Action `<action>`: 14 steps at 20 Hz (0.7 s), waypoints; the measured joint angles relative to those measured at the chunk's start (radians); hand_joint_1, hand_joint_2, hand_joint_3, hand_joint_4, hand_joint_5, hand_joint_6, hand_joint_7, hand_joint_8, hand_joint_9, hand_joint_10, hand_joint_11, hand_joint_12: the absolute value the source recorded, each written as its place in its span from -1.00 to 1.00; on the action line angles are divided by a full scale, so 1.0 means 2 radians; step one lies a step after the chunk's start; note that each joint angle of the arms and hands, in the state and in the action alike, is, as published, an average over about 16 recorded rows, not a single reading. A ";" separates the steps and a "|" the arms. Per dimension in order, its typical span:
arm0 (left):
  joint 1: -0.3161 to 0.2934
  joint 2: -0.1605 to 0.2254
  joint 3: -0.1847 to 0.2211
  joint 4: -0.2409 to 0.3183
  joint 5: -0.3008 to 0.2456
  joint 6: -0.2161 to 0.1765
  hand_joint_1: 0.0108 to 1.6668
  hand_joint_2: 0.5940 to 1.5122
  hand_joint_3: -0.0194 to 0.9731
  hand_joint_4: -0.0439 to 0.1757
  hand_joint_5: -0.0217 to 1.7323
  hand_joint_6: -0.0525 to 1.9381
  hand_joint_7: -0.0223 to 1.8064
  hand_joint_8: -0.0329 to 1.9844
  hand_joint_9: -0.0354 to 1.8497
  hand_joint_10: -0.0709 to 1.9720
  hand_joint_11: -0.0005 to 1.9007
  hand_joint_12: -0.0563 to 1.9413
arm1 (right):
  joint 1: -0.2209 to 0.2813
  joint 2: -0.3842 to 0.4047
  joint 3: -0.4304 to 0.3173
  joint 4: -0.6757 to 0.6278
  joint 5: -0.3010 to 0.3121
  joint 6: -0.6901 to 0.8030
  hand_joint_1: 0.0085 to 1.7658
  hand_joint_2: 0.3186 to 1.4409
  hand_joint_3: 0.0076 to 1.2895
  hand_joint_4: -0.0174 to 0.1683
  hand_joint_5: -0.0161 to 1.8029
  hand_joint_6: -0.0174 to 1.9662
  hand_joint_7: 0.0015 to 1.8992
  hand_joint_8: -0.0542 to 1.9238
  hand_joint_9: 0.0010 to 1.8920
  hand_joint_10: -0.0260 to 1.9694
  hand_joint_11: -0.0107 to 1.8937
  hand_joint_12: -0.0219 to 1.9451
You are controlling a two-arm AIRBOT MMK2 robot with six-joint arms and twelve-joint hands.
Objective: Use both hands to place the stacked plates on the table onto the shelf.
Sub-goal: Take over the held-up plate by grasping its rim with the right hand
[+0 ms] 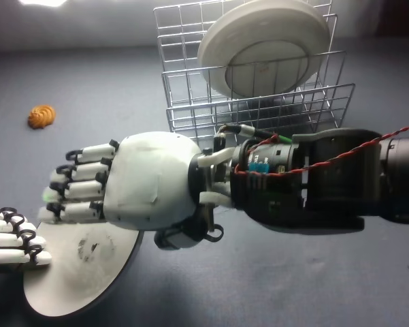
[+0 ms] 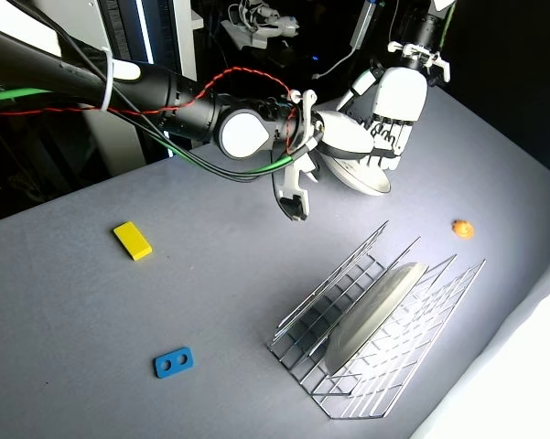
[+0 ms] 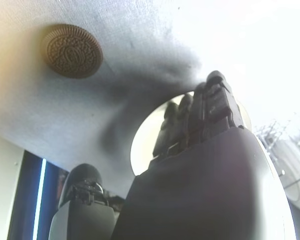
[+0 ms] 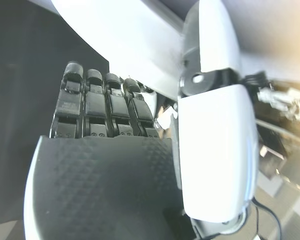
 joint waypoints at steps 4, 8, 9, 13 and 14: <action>0.000 0.000 0.001 -0.001 -0.001 0.000 -0.99 0.06 -0.92 -0.62 -0.94 -0.95 -0.99 -0.98 -0.98 -0.95 -0.98 -0.95 | -0.005 -0.017 0.019 0.001 0.001 -0.008 0.34 0.12 -0.99 -0.79 -0.79 -0.96 -0.79 -0.93 -0.79 -0.96 -0.94 -0.27; 0.000 0.000 0.002 -0.003 -0.002 0.000 -0.99 0.06 -0.92 -0.61 -0.94 -0.94 -0.99 -0.98 -0.97 -0.95 -0.98 -0.95 | -0.010 -0.031 0.033 0.002 0.006 -0.015 0.30 0.17 -0.99 -0.82 -0.61 -0.96 -0.59 -0.94 -0.57 -0.95 -0.84 -0.02; 0.000 0.000 0.003 -0.003 -0.002 0.000 -0.99 0.07 -0.92 -0.61 -0.94 -0.94 -0.99 -0.98 -0.97 -0.95 -0.98 -0.95 | -0.010 -0.034 0.036 0.003 0.008 -0.016 0.28 0.18 -0.99 -0.83 -0.56 -0.95 -0.53 -0.93 -0.51 -0.95 -0.80 0.01; 0.000 0.000 0.004 -0.006 -0.002 0.000 -0.99 0.08 -0.92 -0.61 -0.95 -0.94 -0.99 -0.98 -0.96 -0.94 -0.98 -0.95 | -0.010 -0.041 0.045 0.003 0.017 -0.019 0.25 0.24 -0.99 -0.87 -0.38 -0.82 -0.32 -0.80 -0.22 -0.94 -0.56 0.05; 0.000 0.000 0.004 -0.008 -0.002 0.000 -0.99 0.08 -0.92 -0.61 -0.95 -0.94 -0.99 -0.98 -0.96 -0.93 -0.98 -0.95 | -0.009 -0.042 0.046 0.004 0.019 -0.019 0.24 0.25 -0.99 -0.88 -0.34 -0.78 -0.27 -0.75 -0.14 -0.93 -0.49 0.06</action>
